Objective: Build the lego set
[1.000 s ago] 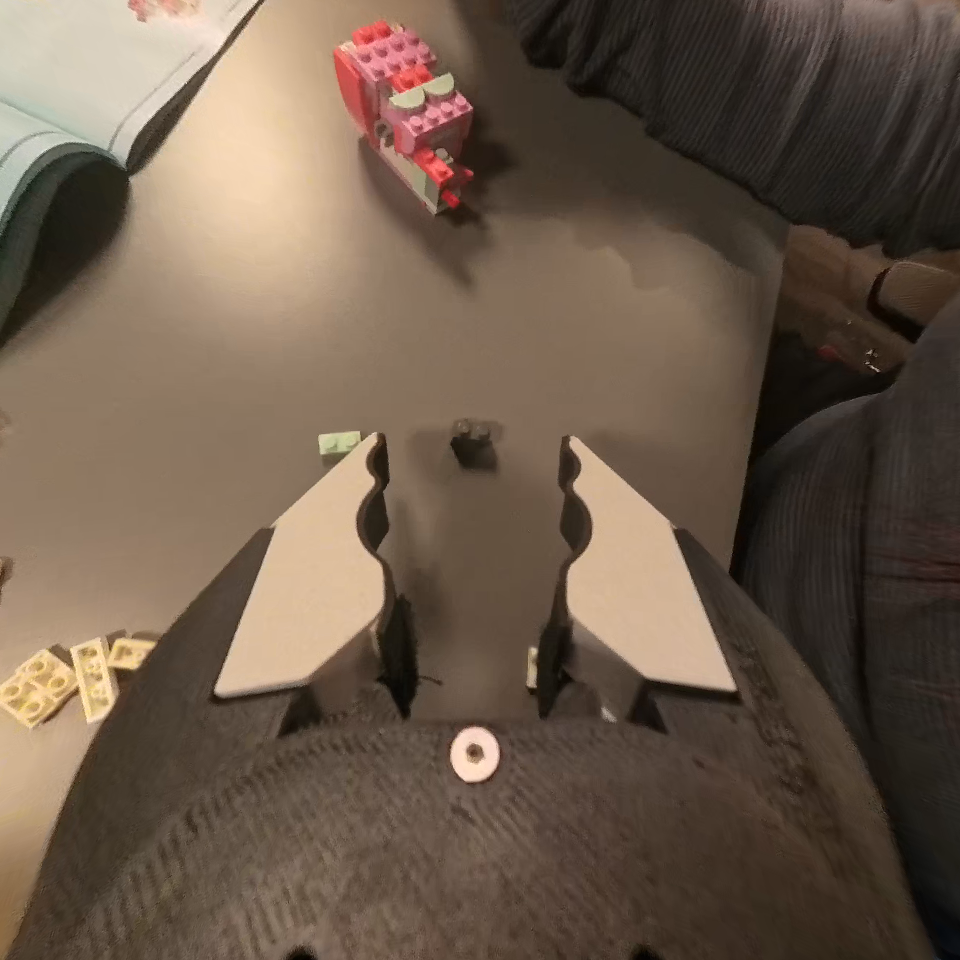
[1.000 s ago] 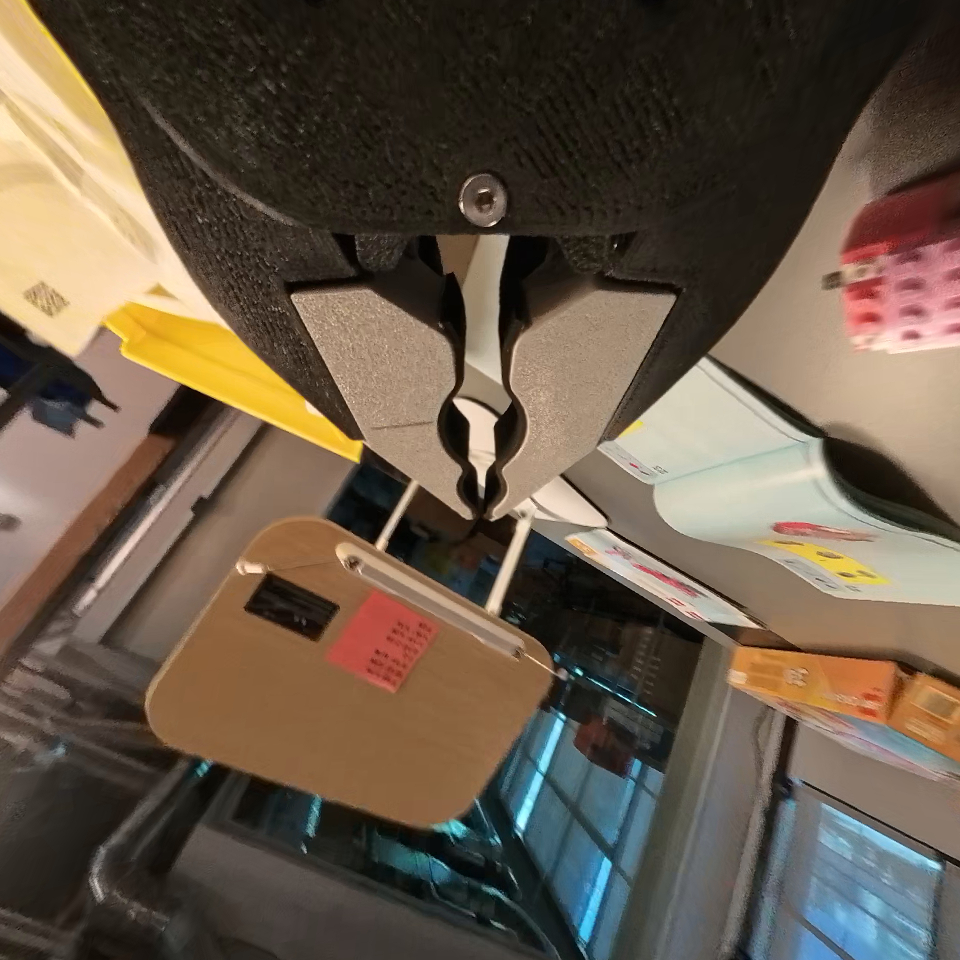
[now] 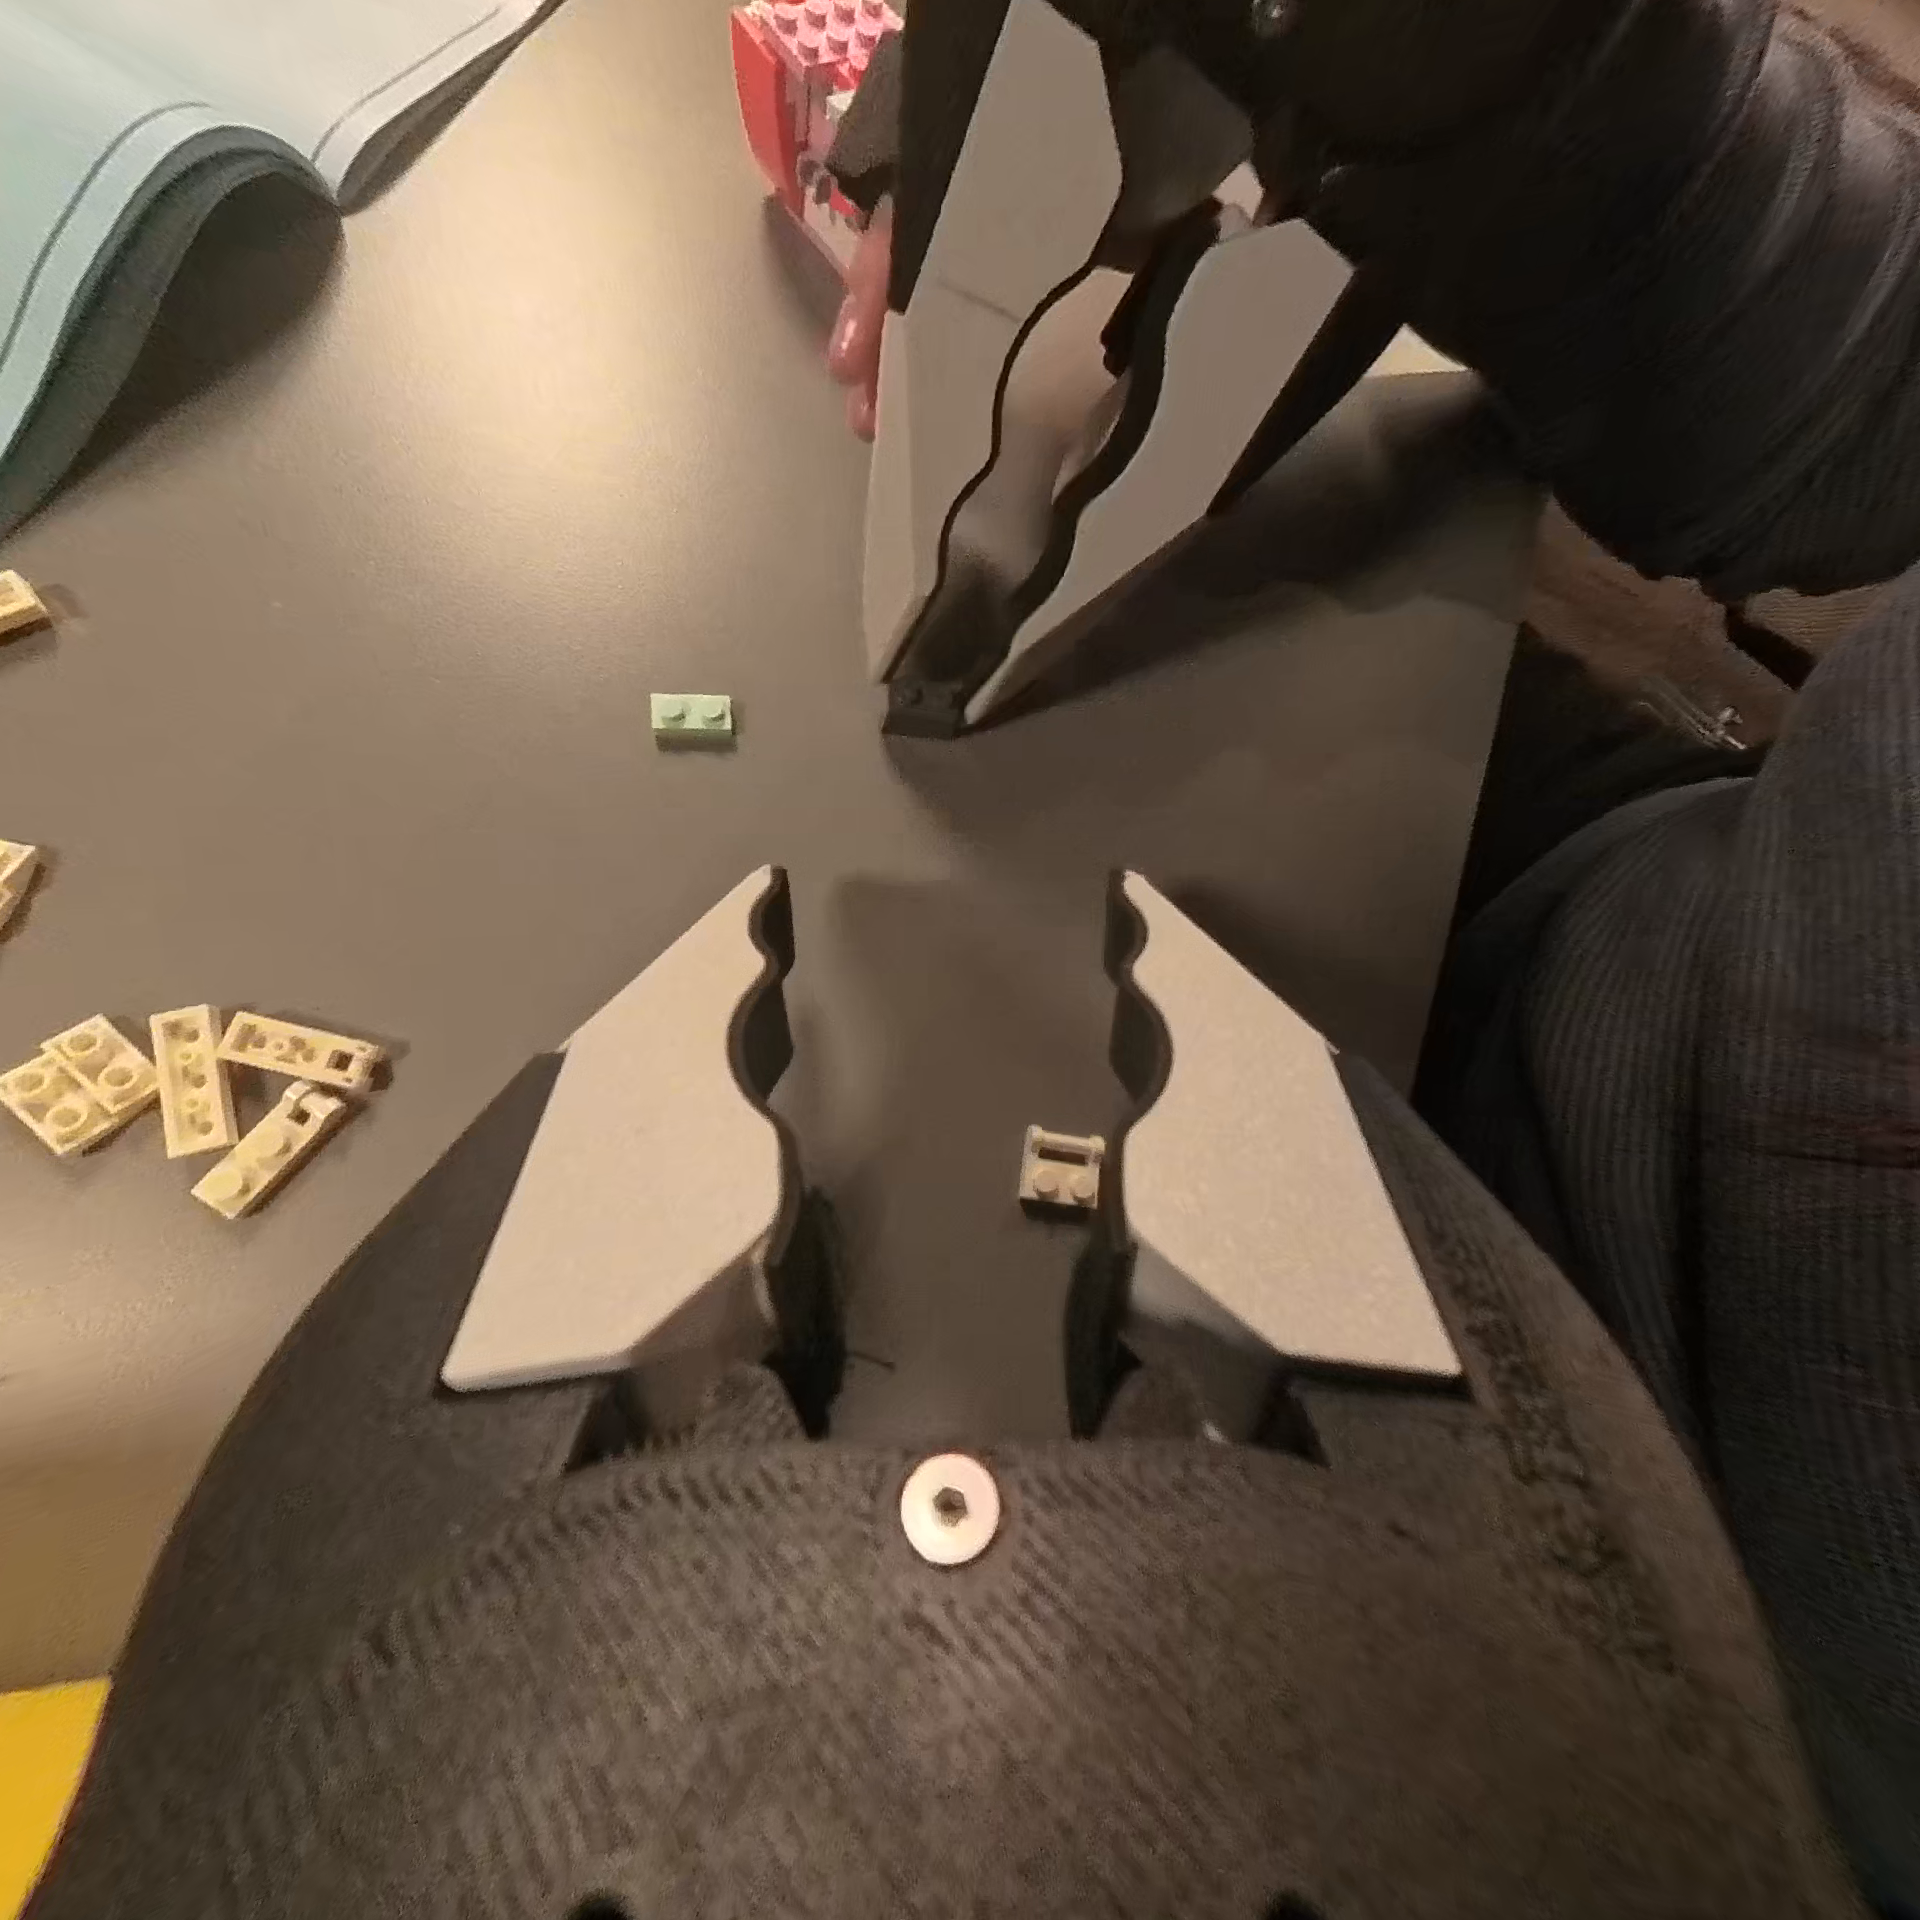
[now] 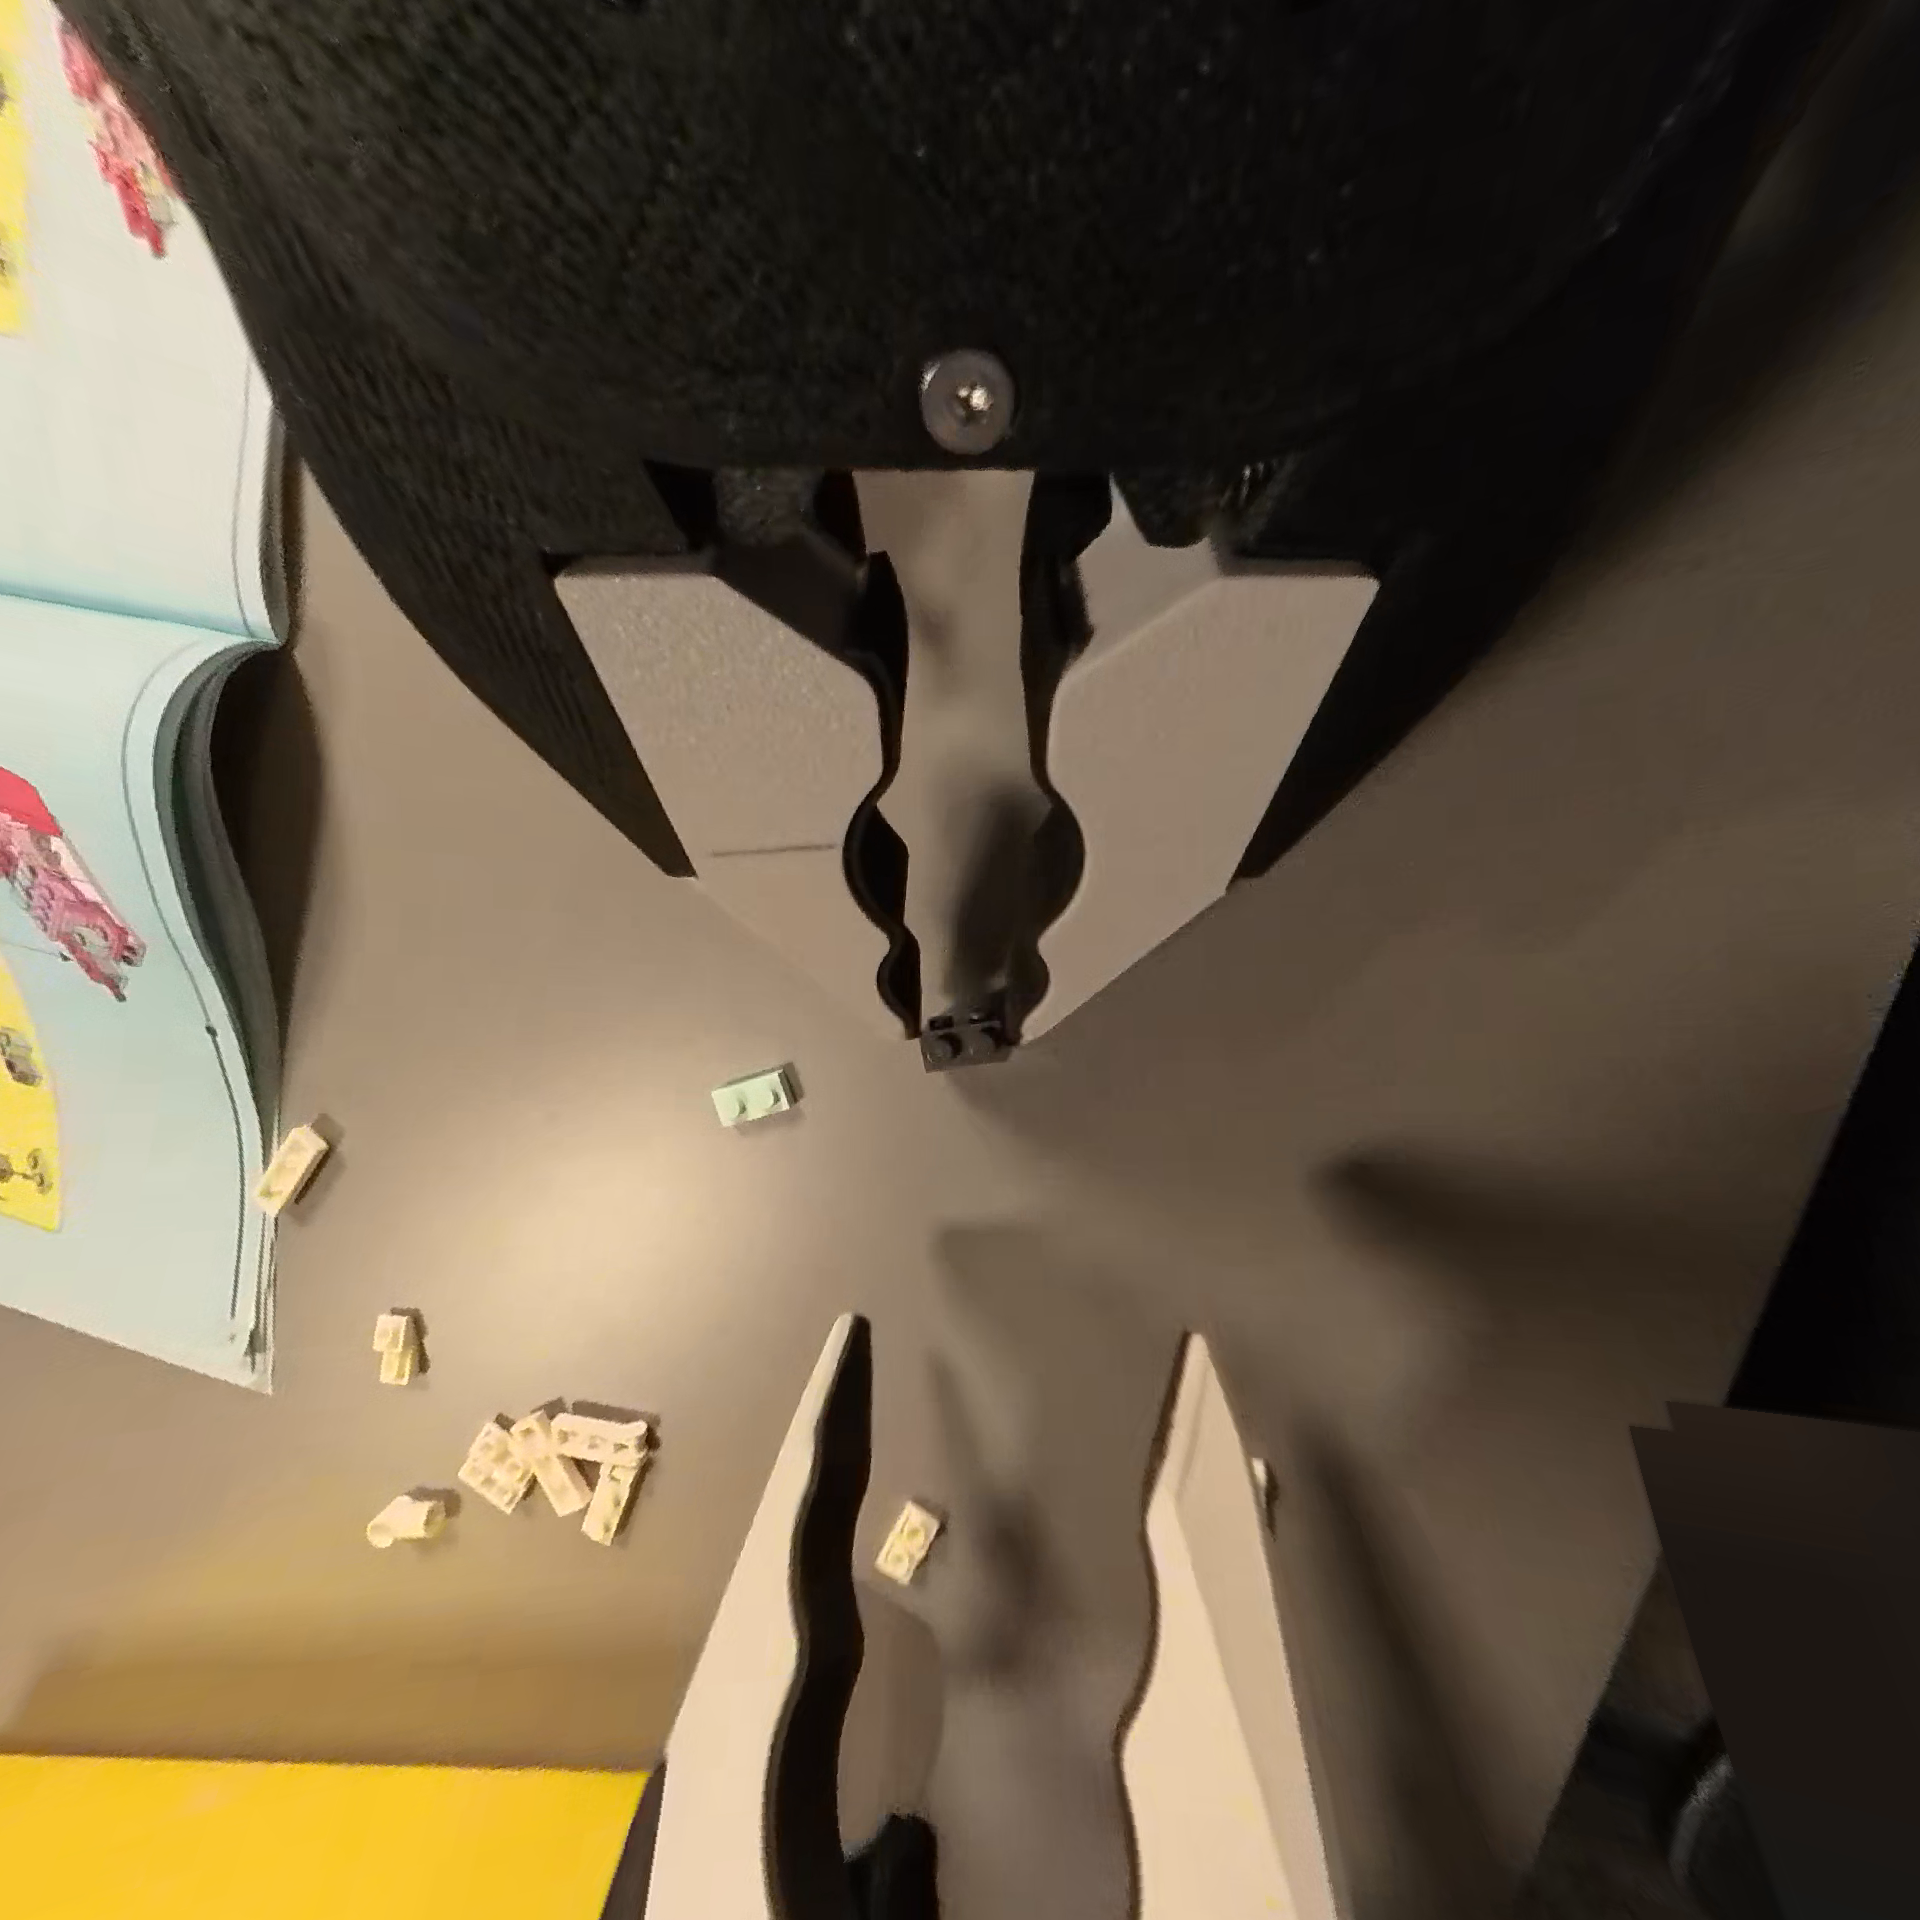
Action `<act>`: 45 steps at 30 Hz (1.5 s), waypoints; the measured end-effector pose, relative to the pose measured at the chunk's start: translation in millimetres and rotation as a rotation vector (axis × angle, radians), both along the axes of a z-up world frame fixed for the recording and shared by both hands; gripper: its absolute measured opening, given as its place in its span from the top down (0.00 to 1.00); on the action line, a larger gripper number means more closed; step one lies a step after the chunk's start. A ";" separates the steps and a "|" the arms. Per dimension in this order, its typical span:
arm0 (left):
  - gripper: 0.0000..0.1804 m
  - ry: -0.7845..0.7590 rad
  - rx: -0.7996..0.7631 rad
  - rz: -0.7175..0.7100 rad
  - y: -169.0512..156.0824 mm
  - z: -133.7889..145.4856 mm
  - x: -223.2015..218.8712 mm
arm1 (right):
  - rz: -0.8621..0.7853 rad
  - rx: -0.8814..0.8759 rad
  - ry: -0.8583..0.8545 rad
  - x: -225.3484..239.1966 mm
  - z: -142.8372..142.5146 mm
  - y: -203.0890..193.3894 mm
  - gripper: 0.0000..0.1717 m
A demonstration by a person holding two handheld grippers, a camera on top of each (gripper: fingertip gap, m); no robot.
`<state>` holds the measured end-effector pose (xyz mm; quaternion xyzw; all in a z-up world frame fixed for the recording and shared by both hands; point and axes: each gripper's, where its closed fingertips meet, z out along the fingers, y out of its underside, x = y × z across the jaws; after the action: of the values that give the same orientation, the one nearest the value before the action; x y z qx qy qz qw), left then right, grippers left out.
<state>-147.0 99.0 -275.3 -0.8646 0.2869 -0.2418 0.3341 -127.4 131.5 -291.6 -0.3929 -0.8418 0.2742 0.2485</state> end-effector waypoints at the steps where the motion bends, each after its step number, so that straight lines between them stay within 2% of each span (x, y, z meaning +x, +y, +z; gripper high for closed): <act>1: 0.67 0.002 0.004 0.005 0.7 0.7 -0.9 | 0.001 -0.015 0.017 0.0 3.0 -0.5 0.92; 5: 0.70 0.001 0.024 0.051 12.5 0.8 -3.6 | -0.003 -0.069 0.119 1.2 23.3 1.1 0.92; 6: 0.70 0.012 0.027 0.067 17.0 -0.9 -4.5 | -0.007 -0.079 0.143 2.4 28.8 2.5 1.00; 11: 0.74 0.073 0.082 0.118 41.9 -3.6 -4.7 | -0.025 -0.159 0.276 13.6 60.4 10.9 1.00; 15: 0.74 0.161 0.035 0.083 42.2 -14.1 -11.6 | -0.082 -0.113 0.291 17.0 59.2 25.8 1.00; 17: 0.75 0.171 0.068 0.114 43.9 -6.2 -20.4 | -0.093 -0.086 0.291 15.6 54.8 28.8 0.99; 21: 0.85 0.069 0.146 0.230 45.6 29.3 -35.5 | -0.094 -0.073 0.294 8.7 51.9 25.0 0.96; 24: 0.85 0.100 0.166 0.287 37.1 43.4 -50.3 | -0.058 -0.069 0.268 0.2 42.8 9.3 0.92; 27: 0.85 0.149 0.077 0.242 17.0 35.5 -53.9 | -0.039 -0.046 0.195 -9.4 22.6 -4.1 0.87; 30: 0.82 0.202 -0.045 0.146 -4.8 13.3 -49.6 | -0.018 -0.045 0.154 -18.1 8.2 -16.7 0.85; 34: 0.77 0.374 -0.067 0.058 -14.2 -13.1 -56.7 | -0.015 -0.079 0.160 -29.3 3.6 -28.3 0.84; 37: 0.77 0.421 -0.050 0.011 -13.9 -15.8 -55.6 | -0.031 -0.081 0.177 -34.7 4.2 -27.4 0.83; 41: 0.81 0.429 -0.066 -0.050 -12.2 -19.7 -50.7 | -0.086 -0.136 0.218 -39.1 13.6 -19.2 0.83; 43: 0.90 0.421 -0.082 -0.084 -13.3 -21.6 -46.2 | -0.126 -0.186 0.234 -40.7 19.2 -14.3 0.84; 45: 0.90 0.445 -0.071 -0.096 -11.7 -22.0 -46.0 | -0.223 -0.257 0.242 -45.1 24.4 -3.3 0.87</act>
<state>-193.0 87.4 -297.2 -0.8932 0.3859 -0.0707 0.2198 -172.4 128.3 -267.3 -0.4764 -0.7152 0.3953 0.3245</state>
